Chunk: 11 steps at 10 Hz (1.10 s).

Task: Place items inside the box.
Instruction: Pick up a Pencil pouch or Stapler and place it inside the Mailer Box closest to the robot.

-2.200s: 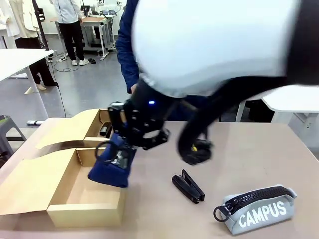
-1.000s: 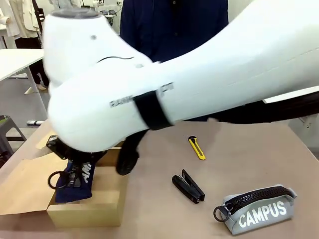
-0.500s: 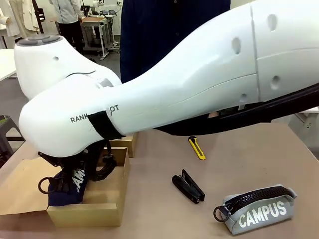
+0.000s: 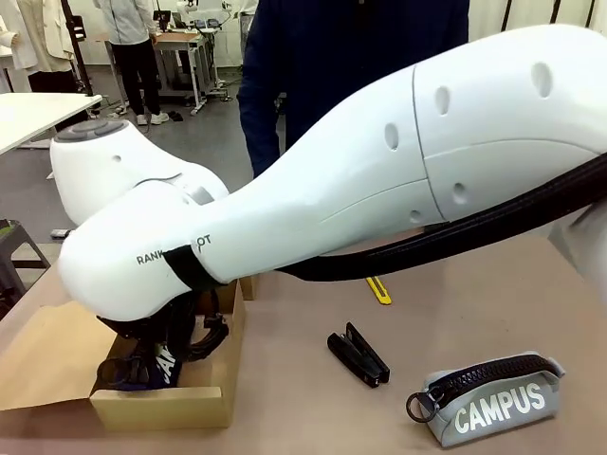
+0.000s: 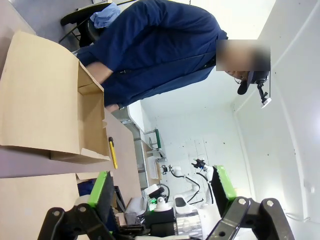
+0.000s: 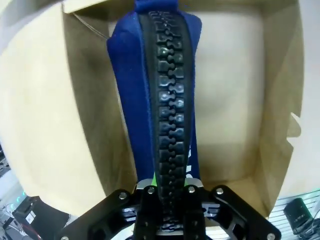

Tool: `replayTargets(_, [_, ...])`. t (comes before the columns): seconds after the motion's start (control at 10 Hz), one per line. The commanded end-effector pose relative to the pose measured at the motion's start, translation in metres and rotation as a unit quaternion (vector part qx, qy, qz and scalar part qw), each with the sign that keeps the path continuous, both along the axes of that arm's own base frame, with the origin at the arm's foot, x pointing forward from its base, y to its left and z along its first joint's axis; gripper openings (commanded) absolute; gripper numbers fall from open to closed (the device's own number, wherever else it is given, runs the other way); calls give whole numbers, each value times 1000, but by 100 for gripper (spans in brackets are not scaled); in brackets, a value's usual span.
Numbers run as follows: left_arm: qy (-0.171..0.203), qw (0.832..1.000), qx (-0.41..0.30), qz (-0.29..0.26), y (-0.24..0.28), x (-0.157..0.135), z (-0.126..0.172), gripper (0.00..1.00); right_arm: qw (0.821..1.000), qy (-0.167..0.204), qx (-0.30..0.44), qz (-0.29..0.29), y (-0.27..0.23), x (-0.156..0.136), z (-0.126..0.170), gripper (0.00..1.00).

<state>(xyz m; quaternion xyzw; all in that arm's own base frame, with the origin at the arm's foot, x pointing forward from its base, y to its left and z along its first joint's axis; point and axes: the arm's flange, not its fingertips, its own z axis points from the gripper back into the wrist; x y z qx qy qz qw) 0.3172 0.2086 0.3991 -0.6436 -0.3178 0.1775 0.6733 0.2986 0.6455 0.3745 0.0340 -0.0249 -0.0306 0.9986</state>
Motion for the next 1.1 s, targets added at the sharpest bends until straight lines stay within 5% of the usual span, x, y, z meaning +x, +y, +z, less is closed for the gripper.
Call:
replayTargets(0.0, [-8, 1000, 3, -5, -1, -3, 1, 100, 1000, 2, 2, -3, 5, 1, -3, 7])
replayTargets(0.1, [-8, 1000, 3, -5, -1, -3, 1, 100, 1000, 2, 2, -7, 2, 1, -2, 7])
replayTargets(0.2, [-8, 1000, 3, -5, -1, -3, 1, 100, 1000, 0, 2, -9, 1, 2, -1, 20])
replayTargets(0.3, [-8, 1000, 3, -5, -1, -3, 1, 100, 1000, 3, 6, -8, 0, 1, -1, 66])
replayTargets(0.4, [-8, 1000, 3, -5, -1, -3, 1, 100, 1000, 4, 6, -8, 0, 1, -1, 78])
replayTargets(0.5, [-8, 1000, 3, -5, -1, -3, 1, 100, 1000, 5, 6, -8, 0, 1, -2, 100])
replayTargets(1.0, [-8, 1000, 3, -5, -1, -3, 1, 100, 1000, 1, 11, -3, 0, 1, 0, 100])
